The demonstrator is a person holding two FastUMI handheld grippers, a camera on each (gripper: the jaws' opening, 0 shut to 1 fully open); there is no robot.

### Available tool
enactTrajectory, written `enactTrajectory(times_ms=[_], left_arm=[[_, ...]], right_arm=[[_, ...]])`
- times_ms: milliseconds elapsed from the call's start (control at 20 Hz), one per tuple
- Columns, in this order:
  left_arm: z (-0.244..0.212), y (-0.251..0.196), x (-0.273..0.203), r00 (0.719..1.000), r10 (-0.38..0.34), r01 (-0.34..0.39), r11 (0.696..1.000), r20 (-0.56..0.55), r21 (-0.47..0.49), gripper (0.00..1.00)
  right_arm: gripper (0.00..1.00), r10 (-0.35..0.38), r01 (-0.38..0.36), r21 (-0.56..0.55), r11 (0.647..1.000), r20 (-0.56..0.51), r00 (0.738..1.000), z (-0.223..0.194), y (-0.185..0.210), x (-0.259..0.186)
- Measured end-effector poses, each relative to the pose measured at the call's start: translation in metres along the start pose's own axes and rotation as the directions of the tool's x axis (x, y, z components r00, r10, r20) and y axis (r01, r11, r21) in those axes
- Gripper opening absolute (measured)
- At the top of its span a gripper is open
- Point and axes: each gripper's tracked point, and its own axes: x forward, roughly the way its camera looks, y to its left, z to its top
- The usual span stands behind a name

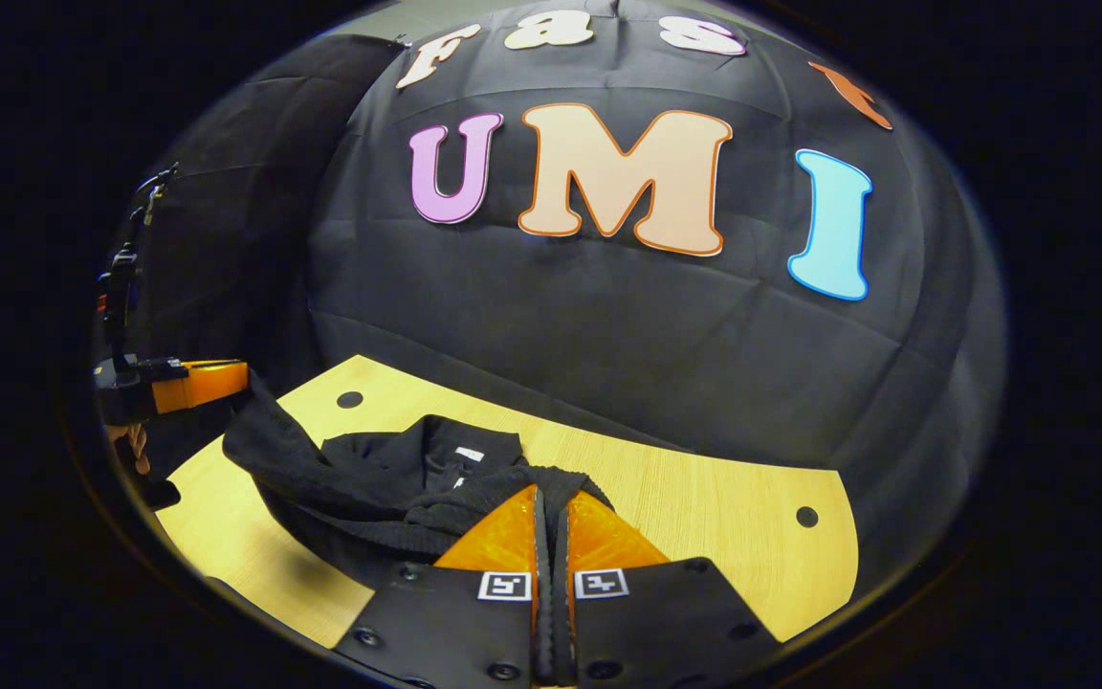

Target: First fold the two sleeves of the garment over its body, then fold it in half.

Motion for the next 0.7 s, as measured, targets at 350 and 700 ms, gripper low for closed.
enactTrajectory(times_ms=[350,700], left_arm=[[-0.018,0.015,0.051,0.999,0.029,-0.031,0.999,-0.042,-0.035,0.0],[-0.042,0.009,0.105,0.996,0.006,-0.003,0.999,-0.091,0.035,0.0]], right_arm=[[0.02,-0.022,0.023,0.068,0.997,-0.005,1.0,0.009,-0.009,0.065],[0.02,-0.049,0.062,0.149,0.987,-0.093,0.994,-0.02,-0.015,0.127]])
